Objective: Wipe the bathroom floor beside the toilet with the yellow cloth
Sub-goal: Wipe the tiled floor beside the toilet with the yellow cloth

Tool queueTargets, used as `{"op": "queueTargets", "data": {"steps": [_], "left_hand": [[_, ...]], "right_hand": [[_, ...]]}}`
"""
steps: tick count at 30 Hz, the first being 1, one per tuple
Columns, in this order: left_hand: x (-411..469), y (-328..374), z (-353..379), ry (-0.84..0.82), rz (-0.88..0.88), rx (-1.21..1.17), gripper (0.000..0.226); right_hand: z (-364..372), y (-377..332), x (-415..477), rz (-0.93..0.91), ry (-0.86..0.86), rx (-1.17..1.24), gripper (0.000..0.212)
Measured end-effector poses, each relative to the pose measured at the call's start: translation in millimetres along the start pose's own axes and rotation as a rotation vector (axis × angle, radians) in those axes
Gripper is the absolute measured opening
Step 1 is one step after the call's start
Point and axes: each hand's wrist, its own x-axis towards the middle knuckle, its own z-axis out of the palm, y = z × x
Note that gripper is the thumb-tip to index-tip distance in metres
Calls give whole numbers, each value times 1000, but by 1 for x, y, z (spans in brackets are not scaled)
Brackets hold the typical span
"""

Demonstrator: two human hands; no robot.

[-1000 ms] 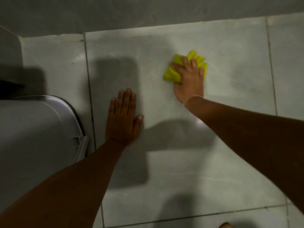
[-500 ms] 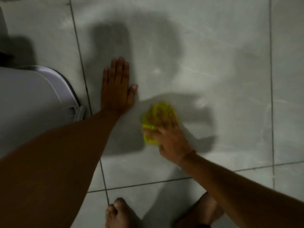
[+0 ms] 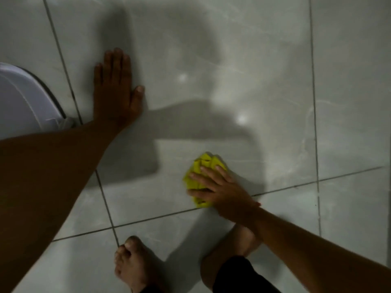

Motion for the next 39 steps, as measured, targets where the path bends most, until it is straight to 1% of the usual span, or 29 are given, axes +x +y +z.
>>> {"op": "queueTargets", "data": {"steps": [1,4,5,6,8,9,10,11,12,13,14,15,16,17,20,21,22,23,25,26,27,28,31,32,33,34,37,38,39], "left_hand": [[0,1,0,6,1,1,73],[0,-1,4,5,12,-13,73],[0,-2,5,9,14,-14,73],[0,-4,5,14,8,-6,73],[1,-4,4,7,14,-3,73],[2,-3,2,0,19,-11,74],[2,-2,0,2,15,-14,74],[2,-2,0,6,9,-13,74],[1,-2,1,8,7,-10,74],[0,-3,2,14,6,-7,74],[0,-4,3,20,7,-4,73],[0,-5,4,26,9,0,73],[0,-5,6,31,9,4,73],[0,-5,6,33,9,9,73],[1,-2,3,23,9,15,72],[1,-1,0,20,3,13,72],[0,0,-1,17,-4,14,72],[-1,0,-1,20,-10,18,72],[-2,0,1,28,-11,25,73],[-1,-1,2,29,-9,27,73],[-1,0,4,28,-5,28,73],[0,0,5,29,-4,28,73],[1,-2,3,15,-16,17,73],[0,-1,3,14,-23,21,73],[-1,-1,3,19,-26,26,74],[-1,-2,4,22,-25,34,74],[0,-1,5,16,-17,33,74],[0,-1,5,19,-21,28,73],[0,-2,5,19,-22,23,73]], "right_hand": [[-3,23,-18,119,16,2,60],[-17,62,-12,754,172,116,83],[-20,58,1,839,206,134,85],[-17,51,5,772,197,114,86],[-9,46,-23,374,52,26,84],[-10,54,-49,230,-26,-29,81],[-14,68,-74,191,-79,-52,82],[-18,82,-92,280,-53,-47,86],[-22,95,-99,474,36,12,91],[-28,108,-90,744,174,119,90],[-32,116,-66,1050,332,231,84],[-40,119,-30,1287,454,334,75],[-48,118,3,1368,510,358,69],[-52,114,27,1274,483,286,68],[-34,91,15,510,188,100,79],[-37,97,-5,396,102,92,78],[-40,114,-19,432,123,94,72],[-47,133,-17,596,223,107,65],[-74,172,29,1243,488,304,65],[-87,182,63,1444,586,403,68],[-98,183,90,1484,608,402,68],[-101,179,107,1351,568,296,66],[-91,181,79,476,195,-25,62],[-101,197,60,333,74,-50,63],[-111,216,49,345,42,-49,64],[-118,234,49,493,95,3,67],[-147,259,112,1243,461,221,70],[-153,248,138,1348,488,263,69],[-154,231,160,1282,476,237,67]]}}
